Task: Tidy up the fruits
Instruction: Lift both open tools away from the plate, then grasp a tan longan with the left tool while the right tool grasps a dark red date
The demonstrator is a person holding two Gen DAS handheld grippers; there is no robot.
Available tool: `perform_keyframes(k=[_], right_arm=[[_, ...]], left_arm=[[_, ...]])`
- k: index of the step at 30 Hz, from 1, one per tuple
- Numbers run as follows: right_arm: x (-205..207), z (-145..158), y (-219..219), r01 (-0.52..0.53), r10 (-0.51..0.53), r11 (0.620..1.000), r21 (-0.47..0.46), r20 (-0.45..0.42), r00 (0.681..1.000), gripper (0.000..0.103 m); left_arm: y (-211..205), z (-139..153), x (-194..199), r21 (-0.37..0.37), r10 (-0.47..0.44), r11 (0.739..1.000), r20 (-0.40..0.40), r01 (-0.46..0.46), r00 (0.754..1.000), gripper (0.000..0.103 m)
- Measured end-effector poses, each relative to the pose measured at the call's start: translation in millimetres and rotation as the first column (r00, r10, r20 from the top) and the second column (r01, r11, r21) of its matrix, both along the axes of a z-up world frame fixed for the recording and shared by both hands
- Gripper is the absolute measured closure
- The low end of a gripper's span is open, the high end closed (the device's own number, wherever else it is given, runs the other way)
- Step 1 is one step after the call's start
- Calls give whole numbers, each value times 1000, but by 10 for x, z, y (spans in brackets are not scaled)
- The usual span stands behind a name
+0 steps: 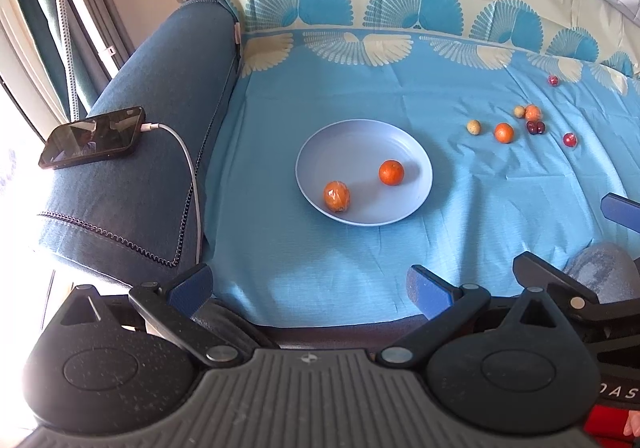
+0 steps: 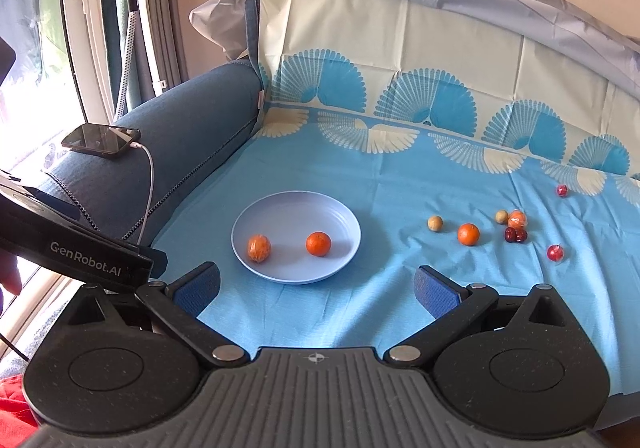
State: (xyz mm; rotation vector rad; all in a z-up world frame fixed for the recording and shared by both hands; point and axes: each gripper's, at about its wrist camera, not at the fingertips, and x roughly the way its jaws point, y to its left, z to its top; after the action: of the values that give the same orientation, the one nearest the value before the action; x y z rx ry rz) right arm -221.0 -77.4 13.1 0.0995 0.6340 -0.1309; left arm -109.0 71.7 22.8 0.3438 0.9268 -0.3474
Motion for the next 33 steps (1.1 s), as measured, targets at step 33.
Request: perform_keyframes(k=[33], right_arm=[[71, -491, -769, 293, -291, 952, 86, -33, 956, 1]], left_arm=[[-769, -221, 323, 70, -74, 995, -49, 78, 996, 0]])
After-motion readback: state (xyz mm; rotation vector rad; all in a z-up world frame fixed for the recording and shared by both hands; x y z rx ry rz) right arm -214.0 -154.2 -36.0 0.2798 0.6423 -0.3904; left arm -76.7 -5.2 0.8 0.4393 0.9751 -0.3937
